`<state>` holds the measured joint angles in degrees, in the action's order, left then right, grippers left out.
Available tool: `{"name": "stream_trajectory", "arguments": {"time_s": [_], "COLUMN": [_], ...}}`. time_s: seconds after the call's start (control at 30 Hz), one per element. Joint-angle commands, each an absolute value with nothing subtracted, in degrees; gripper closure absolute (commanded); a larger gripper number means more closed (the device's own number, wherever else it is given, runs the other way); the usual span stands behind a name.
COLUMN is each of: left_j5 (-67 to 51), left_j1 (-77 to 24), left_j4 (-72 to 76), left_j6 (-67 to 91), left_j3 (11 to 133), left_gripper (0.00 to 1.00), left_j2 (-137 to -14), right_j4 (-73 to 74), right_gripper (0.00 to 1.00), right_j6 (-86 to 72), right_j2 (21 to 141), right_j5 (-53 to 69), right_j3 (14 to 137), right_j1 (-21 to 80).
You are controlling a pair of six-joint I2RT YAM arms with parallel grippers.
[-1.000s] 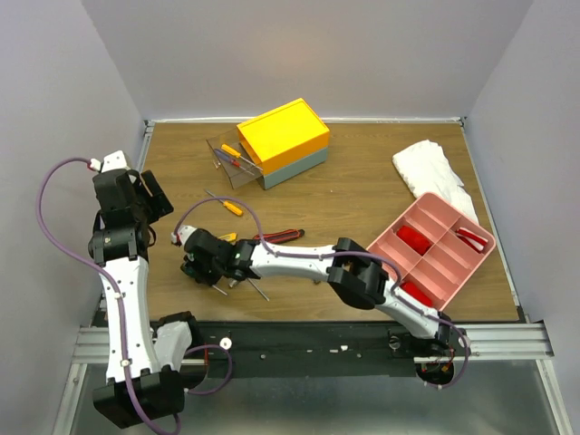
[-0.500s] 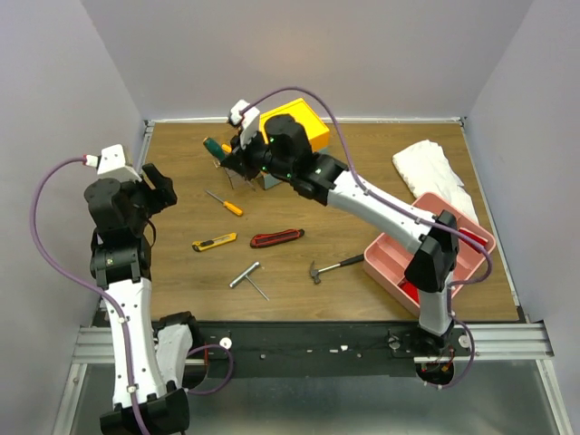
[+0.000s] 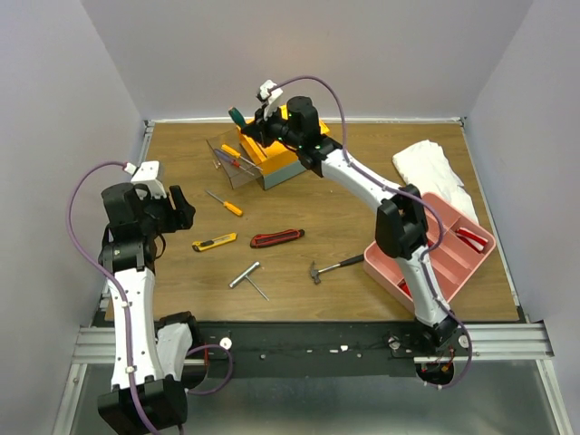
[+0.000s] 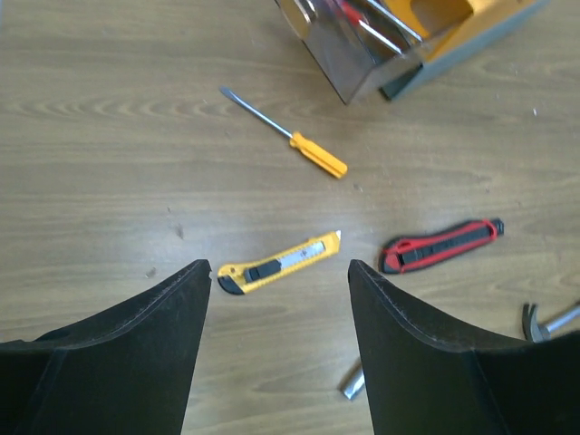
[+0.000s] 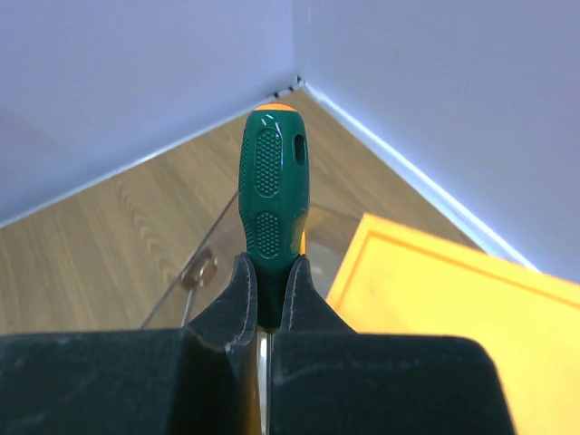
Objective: Sort the tools into containers
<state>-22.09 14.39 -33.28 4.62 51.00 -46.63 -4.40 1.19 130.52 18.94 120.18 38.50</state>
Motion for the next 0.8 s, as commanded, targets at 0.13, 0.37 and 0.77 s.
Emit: {"name": "stream_trajectory", "arguments": {"time_s": [0.13, 0.37, 0.77], "left_j5": [-24.88, -23.38, -23.29], "left_j1": [14.06, 14.15, 14.24], "left_j4": [-38.67, -39.29, -36.31], "left_j6": [1.50, 1.06, 3.25], "left_j3": [52.47, 54.66, 54.32], "left_gripper": [0.28, 0.28, 0.27], "left_j2": [-47.46, -48.60, -47.38], "right_j4": [-17.84, -14.07, -7.65], "right_gripper": [0.99, 0.96, 0.39], "right_j6": [-4.56, -1.33, 6.06], "right_j2": [139.91, 146.25, 141.87], "right_j5": [21.62, 18.65, 16.17], "right_j3": [133.40, 139.04, 132.98], "right_j1": [40.43, 41.74, 42.80]}}
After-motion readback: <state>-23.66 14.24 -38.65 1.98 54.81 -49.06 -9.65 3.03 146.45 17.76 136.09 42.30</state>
